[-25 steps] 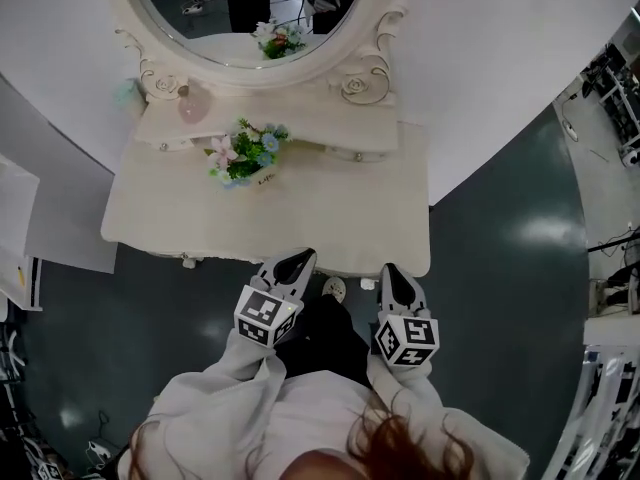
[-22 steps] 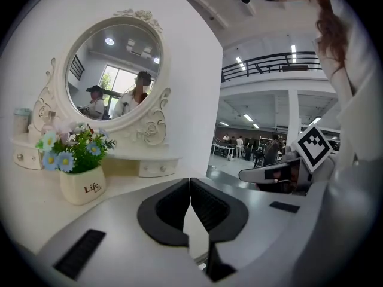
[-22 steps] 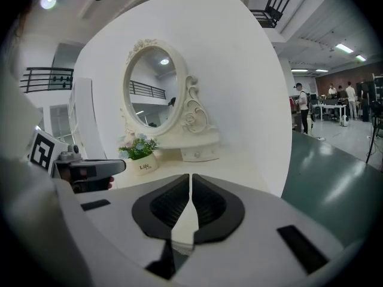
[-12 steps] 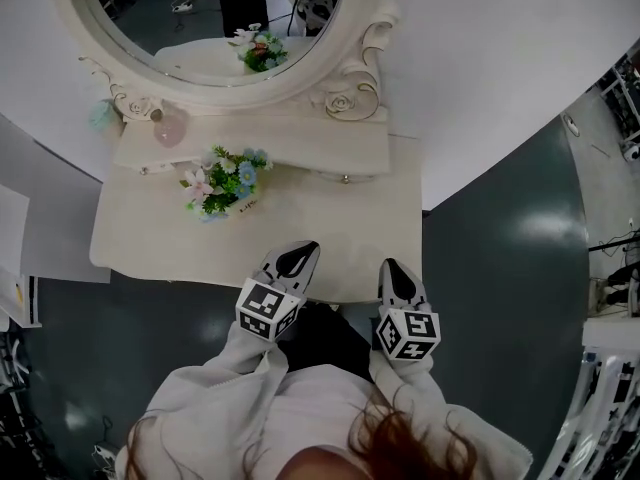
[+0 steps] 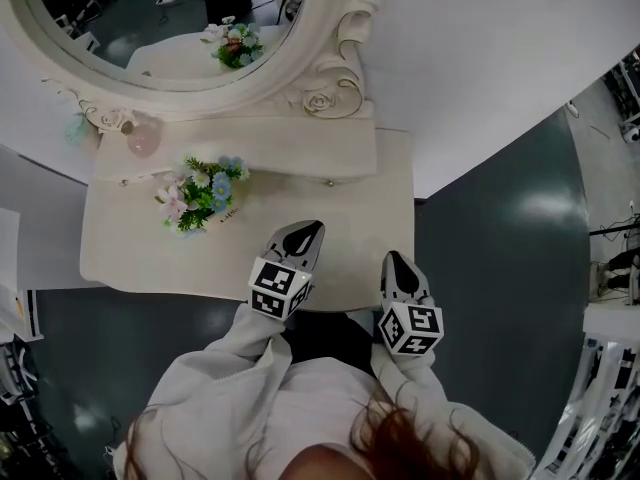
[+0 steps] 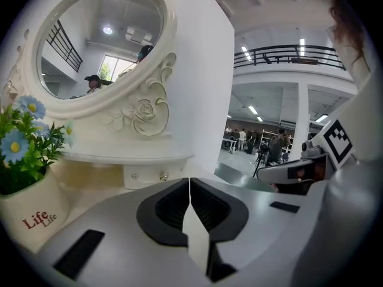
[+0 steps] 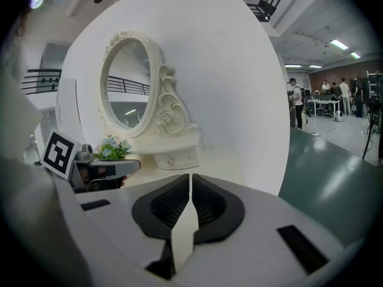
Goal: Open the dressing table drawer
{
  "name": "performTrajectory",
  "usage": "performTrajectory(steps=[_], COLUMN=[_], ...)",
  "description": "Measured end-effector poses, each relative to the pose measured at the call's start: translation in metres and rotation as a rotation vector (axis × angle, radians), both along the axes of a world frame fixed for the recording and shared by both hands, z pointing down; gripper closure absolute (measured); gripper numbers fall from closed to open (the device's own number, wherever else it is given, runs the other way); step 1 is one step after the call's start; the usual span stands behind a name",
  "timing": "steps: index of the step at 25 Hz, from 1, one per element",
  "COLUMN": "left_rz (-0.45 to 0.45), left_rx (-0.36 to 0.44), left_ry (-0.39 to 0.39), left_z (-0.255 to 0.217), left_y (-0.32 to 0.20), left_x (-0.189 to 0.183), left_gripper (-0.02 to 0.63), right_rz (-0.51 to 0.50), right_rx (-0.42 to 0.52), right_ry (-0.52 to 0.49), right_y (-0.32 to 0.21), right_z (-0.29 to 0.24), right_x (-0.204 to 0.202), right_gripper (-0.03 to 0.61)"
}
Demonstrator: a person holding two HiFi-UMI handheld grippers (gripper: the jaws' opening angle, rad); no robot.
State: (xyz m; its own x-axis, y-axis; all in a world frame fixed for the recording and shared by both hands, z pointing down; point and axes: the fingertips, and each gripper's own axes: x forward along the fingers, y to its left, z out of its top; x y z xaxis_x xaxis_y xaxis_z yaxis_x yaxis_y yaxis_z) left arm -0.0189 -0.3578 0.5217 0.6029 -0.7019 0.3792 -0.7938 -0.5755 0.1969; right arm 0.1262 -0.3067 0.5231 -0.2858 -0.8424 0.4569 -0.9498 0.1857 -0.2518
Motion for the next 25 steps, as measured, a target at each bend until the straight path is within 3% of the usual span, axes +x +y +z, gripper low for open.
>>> performTrajectory(steps=[9, 12, 15, 25], left_rz=[-0.086, -0.111, -0.154, -0.255], left_rx=[-0.038, -0.062, -0.081, -0.099], left_ry=[-0.053, -0.076, -0.083, -0.151], left_z=[0.028, 0.04, 0.048, 0.06], left_y=[-0.053, -0.065, -0.076, -0.094], left_x=[0.012, 0.014, 0.015, 0.017], left_gripper=[0.588, 0.473, 0.451, 0.443], right_rz=[0.016, 0.017, 0.012, 0.013], right_rx=[-0.024, -0.03, -0.034, -0.038], right_ry=[-0.001, 0.002, 0.002, -0.01], right_y=[-0.028, -0.037, -0.045, -0.054], right_z=[0.015, 0.019, 0.022, 0.025], right_x=[0.012, 0.016, 0.016, 0.014], right_gripper=[0.538, 0.538, 0.538, 0.538])
